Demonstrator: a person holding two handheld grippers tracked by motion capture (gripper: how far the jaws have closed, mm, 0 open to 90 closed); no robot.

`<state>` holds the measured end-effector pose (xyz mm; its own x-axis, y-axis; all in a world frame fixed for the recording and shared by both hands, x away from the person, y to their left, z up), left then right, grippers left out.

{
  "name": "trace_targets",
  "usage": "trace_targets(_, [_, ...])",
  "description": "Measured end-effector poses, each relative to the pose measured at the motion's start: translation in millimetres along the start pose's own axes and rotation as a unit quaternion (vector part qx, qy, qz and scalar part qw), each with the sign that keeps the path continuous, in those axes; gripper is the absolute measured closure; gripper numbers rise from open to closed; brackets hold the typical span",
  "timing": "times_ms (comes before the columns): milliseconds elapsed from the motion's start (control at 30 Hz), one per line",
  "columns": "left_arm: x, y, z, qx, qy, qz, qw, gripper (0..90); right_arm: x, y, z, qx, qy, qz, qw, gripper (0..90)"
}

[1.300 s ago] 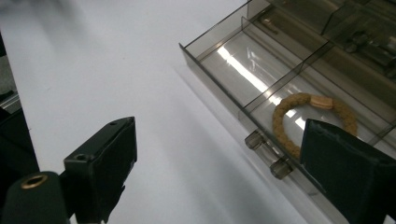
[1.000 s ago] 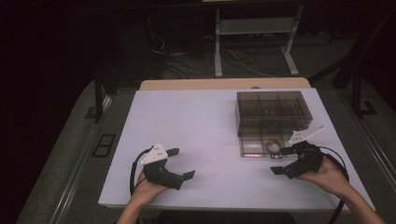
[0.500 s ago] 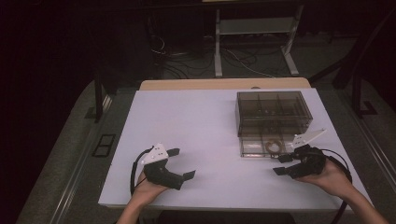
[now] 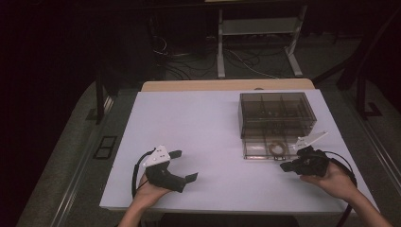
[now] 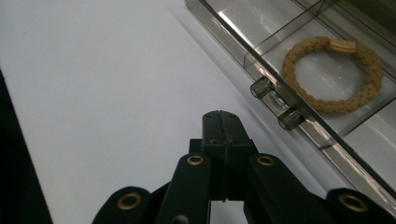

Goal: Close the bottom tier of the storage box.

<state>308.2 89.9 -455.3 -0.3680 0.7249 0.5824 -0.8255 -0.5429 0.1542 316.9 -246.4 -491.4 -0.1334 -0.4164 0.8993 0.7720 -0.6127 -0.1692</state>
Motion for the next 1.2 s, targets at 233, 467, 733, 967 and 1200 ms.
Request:
trace_targets(233, [0.2, -0.1, -0.1, 0.0, 0.0, 0.0, 1.0, 0.0, -6.0, 3.0, 1.0, -0.009, -0.012, -0.005, 0.9999, 88.9])
trace_targets(467, [0.1, -0.1, -0.1, -0.001, 0.0, 0.001, 1.0, 0.0, -11.3, 5.6, 3.6, -0.014, -0.019, -0.004, 0.9997, 88.8])
trace_targets(733, [0.3, -0.4, -0.1, 0.0, 0.0, 0.0, 1.0, 0.0, -15.5, 8.5, 6.5, -0.016, -0.029, -0.005, 0.9994, 88.9])
trace_targets(967, [0.6, -0.3, -0.2, 0.0, 0.0, 0.0, 1.0, 0.0, -19.9, 10.0, 8.2, -0.01, -0.041, -0.018, 0.9989, 88.9])
trace_targets(1200, [1.0, -0.5, -0.2, 0.0, 0.001, 0.001, 1.0, 0.0, -23.4, 13.4, 9.7, -0.006, -0.048, -0.032, 0.9983, 88.9])
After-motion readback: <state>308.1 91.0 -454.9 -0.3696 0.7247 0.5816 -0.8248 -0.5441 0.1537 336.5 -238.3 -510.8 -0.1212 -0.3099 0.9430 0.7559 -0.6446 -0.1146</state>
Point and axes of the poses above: each handheld gripper's, and its own axes: x roughly backward along the jaws, z roughly out of its top, y roughly to its right, the point moved 9 cm from there along -x, roughly forward along the jaws, and after that the axes turned 11 degrees about -y, right-handed, at the moved point
